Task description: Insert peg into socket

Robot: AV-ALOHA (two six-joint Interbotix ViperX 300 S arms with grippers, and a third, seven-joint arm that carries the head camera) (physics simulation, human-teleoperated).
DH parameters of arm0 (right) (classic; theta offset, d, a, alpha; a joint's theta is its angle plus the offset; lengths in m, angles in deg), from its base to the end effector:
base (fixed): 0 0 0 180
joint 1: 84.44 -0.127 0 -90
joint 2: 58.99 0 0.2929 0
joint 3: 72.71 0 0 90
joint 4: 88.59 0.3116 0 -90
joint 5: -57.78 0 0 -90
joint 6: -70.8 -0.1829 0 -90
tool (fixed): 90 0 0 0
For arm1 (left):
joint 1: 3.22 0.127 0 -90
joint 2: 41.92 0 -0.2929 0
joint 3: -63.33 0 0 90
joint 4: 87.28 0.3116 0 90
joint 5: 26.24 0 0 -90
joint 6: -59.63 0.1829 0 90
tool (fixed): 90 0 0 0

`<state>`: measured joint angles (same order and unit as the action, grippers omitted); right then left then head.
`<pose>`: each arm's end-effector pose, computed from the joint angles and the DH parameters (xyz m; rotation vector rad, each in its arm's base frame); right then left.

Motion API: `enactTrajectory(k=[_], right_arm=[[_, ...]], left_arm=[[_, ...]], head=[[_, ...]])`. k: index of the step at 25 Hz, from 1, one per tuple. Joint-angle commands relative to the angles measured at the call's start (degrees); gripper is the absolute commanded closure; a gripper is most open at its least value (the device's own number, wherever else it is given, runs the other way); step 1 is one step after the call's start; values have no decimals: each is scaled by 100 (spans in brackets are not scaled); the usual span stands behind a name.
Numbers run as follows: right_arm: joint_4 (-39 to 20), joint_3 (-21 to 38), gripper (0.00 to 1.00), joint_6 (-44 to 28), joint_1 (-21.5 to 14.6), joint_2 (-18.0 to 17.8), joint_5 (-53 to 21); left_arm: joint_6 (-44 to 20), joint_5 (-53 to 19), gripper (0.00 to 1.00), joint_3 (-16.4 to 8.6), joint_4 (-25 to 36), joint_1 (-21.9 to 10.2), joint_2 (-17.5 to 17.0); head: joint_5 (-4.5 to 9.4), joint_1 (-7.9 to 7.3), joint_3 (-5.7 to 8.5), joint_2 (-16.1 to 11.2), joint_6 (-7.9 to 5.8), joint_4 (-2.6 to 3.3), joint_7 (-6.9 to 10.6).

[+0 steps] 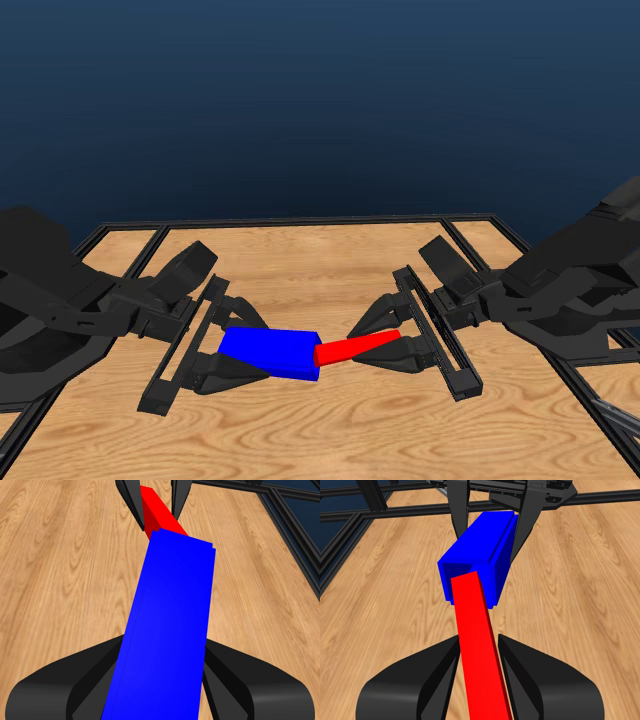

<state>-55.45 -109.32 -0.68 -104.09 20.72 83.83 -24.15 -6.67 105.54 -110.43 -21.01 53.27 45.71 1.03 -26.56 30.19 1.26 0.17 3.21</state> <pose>0.4165 0.1021 0.1136 0.0800 0.4198 0.0558 0.3840 -0.0979 0.1006 -0.1556 0.5190 -0.1046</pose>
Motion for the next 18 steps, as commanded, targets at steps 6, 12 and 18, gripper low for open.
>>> enactTrajectory(k=[6, 12, 18], right_arm=[[-507, 605, 100, -287, 362, -211, -485], [-1014, 1728, 100, -439, 359, -718, -1329], [-1881, 2252, 0, -1572, 378, -1007, -2479]], left_arm=[[-325, 280, 100, -138, 227, -32, -51], [-158, 157, 100, -97, 12, -126, 17], [-240, 134, 100, -108, -108, -225, 105]], head=[[-79, -76, 70, -43, -24, -13, 49], [-83, -104, 71, -46, -31, -19, 58], [-122, -155, 77, -23, -53, -26, 95]])
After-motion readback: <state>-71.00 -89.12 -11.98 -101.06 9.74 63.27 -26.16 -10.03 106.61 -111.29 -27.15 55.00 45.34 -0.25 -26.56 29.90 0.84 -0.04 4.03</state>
